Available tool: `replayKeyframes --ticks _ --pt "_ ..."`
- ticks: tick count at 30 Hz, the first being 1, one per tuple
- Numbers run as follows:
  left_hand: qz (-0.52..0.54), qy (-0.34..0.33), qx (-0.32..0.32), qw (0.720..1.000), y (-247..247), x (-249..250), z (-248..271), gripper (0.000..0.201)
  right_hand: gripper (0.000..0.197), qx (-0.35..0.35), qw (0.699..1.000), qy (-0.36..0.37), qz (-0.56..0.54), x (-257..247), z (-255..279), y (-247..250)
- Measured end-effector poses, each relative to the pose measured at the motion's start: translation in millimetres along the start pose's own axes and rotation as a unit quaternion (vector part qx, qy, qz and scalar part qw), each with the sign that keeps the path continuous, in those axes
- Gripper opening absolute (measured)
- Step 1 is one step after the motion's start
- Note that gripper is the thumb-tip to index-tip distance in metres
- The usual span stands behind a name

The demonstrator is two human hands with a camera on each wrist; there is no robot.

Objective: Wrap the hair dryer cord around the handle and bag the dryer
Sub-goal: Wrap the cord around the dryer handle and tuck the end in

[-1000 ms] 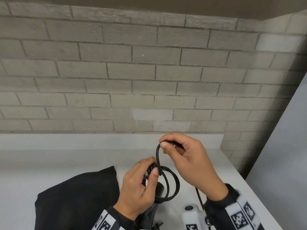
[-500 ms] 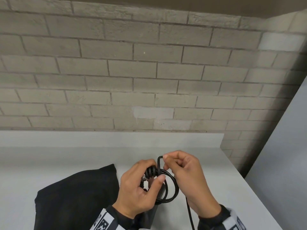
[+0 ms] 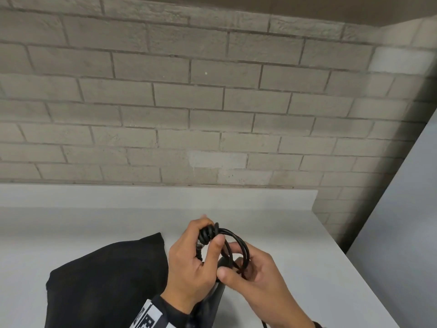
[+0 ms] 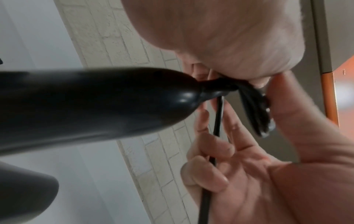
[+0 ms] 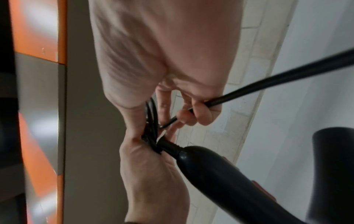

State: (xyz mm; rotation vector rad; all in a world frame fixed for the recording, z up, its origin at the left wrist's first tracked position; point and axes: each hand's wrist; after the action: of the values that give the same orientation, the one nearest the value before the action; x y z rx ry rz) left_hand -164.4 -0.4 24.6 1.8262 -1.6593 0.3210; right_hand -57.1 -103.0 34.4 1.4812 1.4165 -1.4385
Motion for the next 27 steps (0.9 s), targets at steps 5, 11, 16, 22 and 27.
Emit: replayKeyframes --ticks 5,11,16,22,27 --pt "0.058 0.08 -0.026 0.995 2 12 -3 0.039 0.016 0.048 0.999 0.003 0.008 -3 -4 1" --pt "0.135 0.121 -0.011 0.983 0 24 -3 0.041 0.017 0.065 0.992 0.033 0.104 -6 -5 4" --pt "0.154 0.153 0.006 0.976 -2 24 -3 0.026 0.045 0.199 0.912 0.226 0.279 11 0 -4" --pt "0.157 0.16 0.035 0.974 -5 27 -4 0.015 0.017 0.216 0.787 0.361 0.452 21 -3 -6" --pt "0.173 0.14 0.034 0.974 -5 30 -6 0.022 0.025 0.16 0.81 0.297 0.48 24 0 -12"
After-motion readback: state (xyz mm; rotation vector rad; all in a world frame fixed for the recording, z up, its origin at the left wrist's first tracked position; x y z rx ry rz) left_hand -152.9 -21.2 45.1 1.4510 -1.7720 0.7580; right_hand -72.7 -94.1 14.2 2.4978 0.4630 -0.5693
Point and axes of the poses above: each hand's wrist, its own z-axis away from the middle knuckle, its own y-axis out of the back of the hand, x = y × z, and after that the axes turned 14 degrees about -z, right-handed
